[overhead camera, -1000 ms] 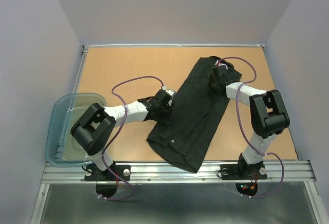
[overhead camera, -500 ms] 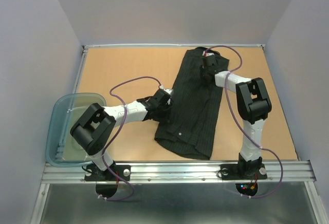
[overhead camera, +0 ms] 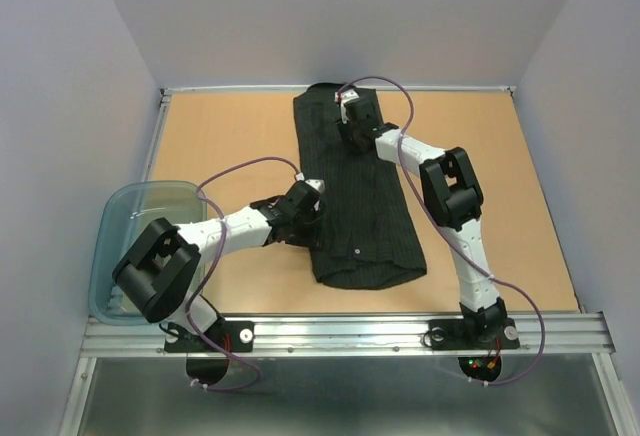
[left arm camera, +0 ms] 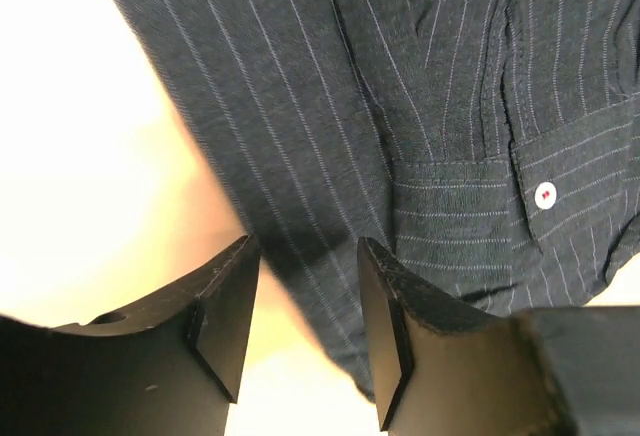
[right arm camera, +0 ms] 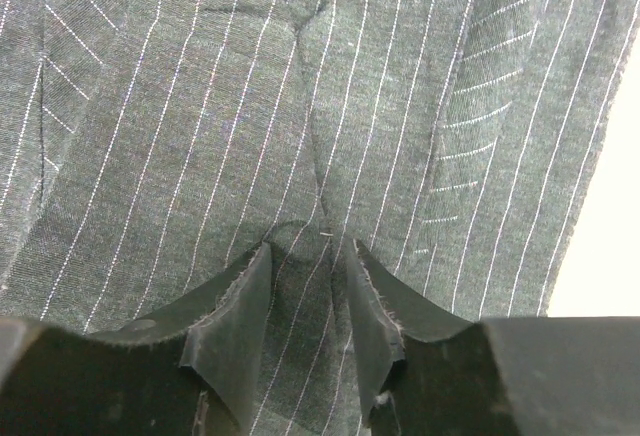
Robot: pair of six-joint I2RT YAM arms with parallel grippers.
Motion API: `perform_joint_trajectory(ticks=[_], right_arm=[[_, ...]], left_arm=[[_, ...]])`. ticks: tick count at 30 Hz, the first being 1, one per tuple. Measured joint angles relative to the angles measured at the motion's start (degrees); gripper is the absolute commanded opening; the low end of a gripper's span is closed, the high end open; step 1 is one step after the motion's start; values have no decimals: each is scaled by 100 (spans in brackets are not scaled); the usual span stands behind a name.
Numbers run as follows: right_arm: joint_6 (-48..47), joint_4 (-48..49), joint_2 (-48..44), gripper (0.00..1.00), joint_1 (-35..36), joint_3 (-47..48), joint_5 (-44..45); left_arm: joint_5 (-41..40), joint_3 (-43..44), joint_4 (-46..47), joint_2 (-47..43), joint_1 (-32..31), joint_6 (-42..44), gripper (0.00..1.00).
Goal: Fold and stack the long sleeve shirts
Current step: Fold the shirt
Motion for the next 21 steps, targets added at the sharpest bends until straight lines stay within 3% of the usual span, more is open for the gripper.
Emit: perform_joint_trajectory(ticks=[2,3,5,8,11,14,17,21], right_arm=[[7,-70,0,57,66,33,15],[33,-111,-20,60,76,31,44],[125,-197,-120,69,68,-22,162],[313,-354,-623,80,61,-490,374],[651,-496,-1517,84,9,-1182,562],[1069,-706,-2516,83,-81,-1794,645],[1628,-793,-3740,77,-273,-2736,570],[2105,-955,-4885,67,-435,-4009,446]], left_arm=[[-175,-7,-153,-216,2,-76,67],[-260,-9,-208,-328,7,-111,77],[-402,-7,-315,-575,42,-186,86],[-562,11,-474,-909,81,-361,87],[-610,94,-605,-1084,118,-490,87],[-546,109,-656,-1110,116,-575,81],[-468,96,-695,-1108,122,-647,63],[-348,48,-570,-960,195,-704,49]])
